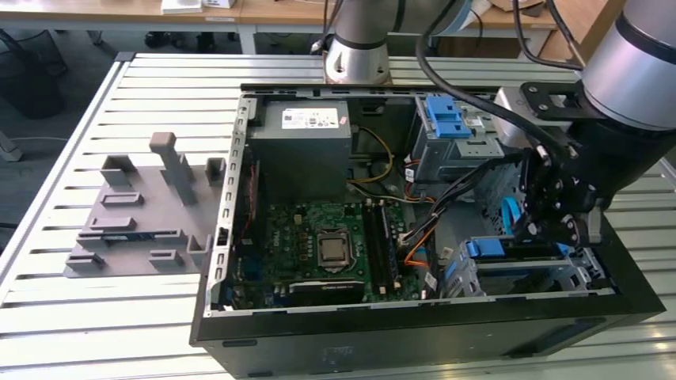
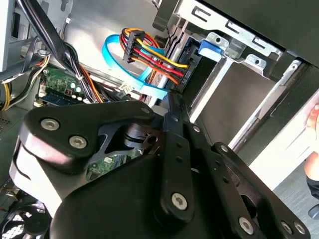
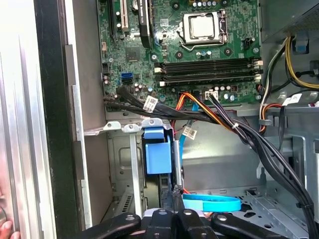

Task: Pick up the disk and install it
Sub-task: 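Insert the second disk wire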

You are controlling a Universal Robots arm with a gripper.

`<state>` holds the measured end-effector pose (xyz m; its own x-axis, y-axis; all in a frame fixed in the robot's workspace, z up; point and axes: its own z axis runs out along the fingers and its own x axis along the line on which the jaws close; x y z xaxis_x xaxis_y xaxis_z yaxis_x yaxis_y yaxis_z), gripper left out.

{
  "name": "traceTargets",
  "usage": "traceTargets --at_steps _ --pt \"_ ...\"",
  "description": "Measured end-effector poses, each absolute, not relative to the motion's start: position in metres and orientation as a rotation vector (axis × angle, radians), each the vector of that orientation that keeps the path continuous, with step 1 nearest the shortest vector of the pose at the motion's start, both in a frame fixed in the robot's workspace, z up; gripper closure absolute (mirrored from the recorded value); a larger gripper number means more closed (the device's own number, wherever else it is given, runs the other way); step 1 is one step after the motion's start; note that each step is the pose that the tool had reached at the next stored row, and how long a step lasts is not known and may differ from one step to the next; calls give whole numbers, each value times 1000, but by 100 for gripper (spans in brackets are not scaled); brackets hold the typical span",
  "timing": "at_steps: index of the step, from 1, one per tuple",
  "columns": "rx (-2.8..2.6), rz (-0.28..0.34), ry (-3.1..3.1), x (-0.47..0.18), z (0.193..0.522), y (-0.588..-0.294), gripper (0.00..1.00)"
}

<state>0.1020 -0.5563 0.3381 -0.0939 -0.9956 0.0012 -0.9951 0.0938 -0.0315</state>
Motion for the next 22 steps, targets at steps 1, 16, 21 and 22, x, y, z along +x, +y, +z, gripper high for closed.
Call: traceTargets --at_steps 1,16,21,22 --pt "-2101 -38 2308 102 337 -556 89" --pt "-2101 -37 2308 104 340 -556 89" --pt "-2101 -37 2309 104 346 -556 89" --pt "-2101 -36 2309 104 347 -556 89"
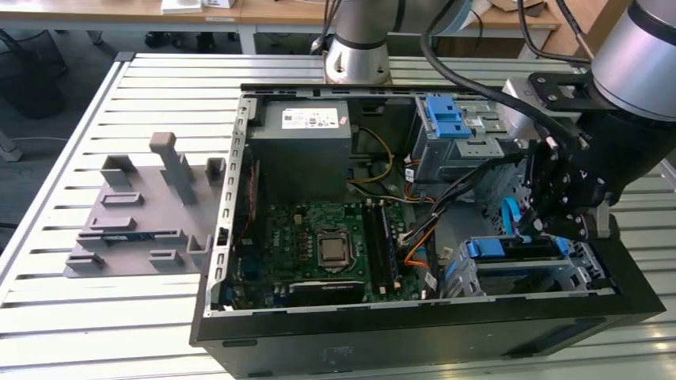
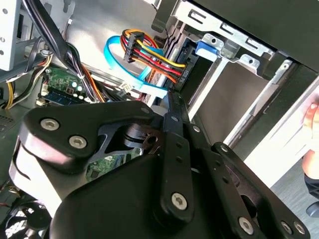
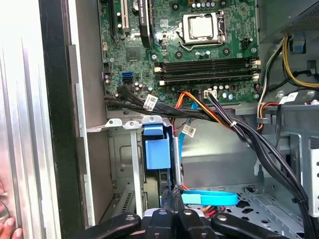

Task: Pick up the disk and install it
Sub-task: 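Insert the second disk wire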

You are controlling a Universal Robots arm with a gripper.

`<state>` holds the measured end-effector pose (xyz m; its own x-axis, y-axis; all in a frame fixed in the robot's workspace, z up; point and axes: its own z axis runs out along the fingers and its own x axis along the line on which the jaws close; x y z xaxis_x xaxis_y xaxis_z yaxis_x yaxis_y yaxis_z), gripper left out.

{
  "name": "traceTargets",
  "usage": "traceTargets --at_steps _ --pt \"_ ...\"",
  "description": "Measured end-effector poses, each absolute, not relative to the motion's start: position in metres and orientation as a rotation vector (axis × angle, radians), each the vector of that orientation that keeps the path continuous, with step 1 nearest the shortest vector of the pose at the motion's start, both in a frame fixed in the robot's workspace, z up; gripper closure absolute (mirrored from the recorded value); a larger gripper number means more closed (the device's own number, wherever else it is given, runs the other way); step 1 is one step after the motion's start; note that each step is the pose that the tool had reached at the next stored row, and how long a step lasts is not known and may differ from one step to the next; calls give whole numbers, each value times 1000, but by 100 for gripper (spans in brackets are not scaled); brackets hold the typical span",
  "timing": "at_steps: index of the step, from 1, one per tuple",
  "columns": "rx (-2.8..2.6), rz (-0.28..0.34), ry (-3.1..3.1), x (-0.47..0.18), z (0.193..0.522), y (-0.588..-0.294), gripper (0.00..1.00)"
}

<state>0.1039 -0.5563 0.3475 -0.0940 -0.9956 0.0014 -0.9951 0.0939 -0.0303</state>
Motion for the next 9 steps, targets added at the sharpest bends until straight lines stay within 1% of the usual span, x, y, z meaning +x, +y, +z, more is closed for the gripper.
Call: traceTargets --at_steps 9 --pt "-2102 -36 2309 104 350 -556 89"
